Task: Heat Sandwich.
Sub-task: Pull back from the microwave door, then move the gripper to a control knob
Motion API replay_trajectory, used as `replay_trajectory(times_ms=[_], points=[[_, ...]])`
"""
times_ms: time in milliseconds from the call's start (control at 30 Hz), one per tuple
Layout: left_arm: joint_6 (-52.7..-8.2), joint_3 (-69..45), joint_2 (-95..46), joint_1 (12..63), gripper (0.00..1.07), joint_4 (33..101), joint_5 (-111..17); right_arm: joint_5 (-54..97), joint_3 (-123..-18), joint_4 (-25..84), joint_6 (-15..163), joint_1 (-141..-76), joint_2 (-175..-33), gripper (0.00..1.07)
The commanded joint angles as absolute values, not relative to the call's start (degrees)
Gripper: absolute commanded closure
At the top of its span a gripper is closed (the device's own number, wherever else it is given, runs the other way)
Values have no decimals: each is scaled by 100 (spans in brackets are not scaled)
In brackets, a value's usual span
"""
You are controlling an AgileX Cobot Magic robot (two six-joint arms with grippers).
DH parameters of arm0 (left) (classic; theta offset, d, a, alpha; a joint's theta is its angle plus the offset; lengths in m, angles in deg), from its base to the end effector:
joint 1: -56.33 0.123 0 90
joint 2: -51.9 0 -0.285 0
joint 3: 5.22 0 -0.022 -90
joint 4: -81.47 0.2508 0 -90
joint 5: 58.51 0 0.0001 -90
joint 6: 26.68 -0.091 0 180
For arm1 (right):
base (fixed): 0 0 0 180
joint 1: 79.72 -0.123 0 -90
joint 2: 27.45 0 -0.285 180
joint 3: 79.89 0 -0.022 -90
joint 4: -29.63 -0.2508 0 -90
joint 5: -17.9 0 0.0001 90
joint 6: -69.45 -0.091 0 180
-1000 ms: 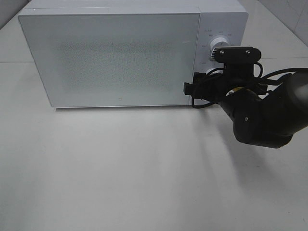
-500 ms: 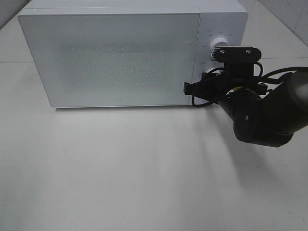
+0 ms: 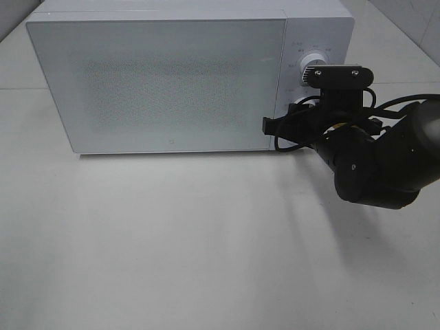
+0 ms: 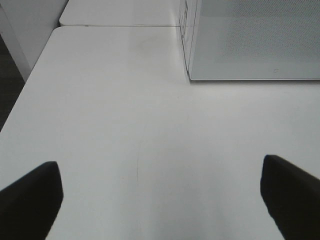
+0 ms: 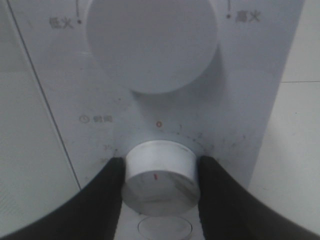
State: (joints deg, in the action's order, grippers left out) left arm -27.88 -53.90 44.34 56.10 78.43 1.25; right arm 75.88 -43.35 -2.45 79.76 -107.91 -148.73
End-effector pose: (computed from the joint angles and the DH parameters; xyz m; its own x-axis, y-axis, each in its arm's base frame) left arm -0.0046 -0.0042 0.2783 -0.4381 -0.0040 -0.8989 0.0427 0.9988 -0.0253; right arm 0.3206 0.1254 0.1225 -0.2200 0.0244 -0.9752 -0.0063 0.9996 0.0264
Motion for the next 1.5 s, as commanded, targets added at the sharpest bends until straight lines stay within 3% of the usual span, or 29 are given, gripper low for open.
replay_trajectory(times_ms=[33,433,767,1500], points=[[-2736,-5402,4578,5616,3,7837,73,7709,-4398,-79,7976,-10785,-14805,105],[-2736,-5402,4578,5616,3,7837,73,7995,-4398,224,6876,-10785,-14805,105],[-2736,-5402,4578,5616,3,7837,73,8711,-4398,717,4899,-10785,-14805,105],[-2736,-5402,4578,5616,3,7837,73,9244,-4398,637,734,-10768,-14805,105]])
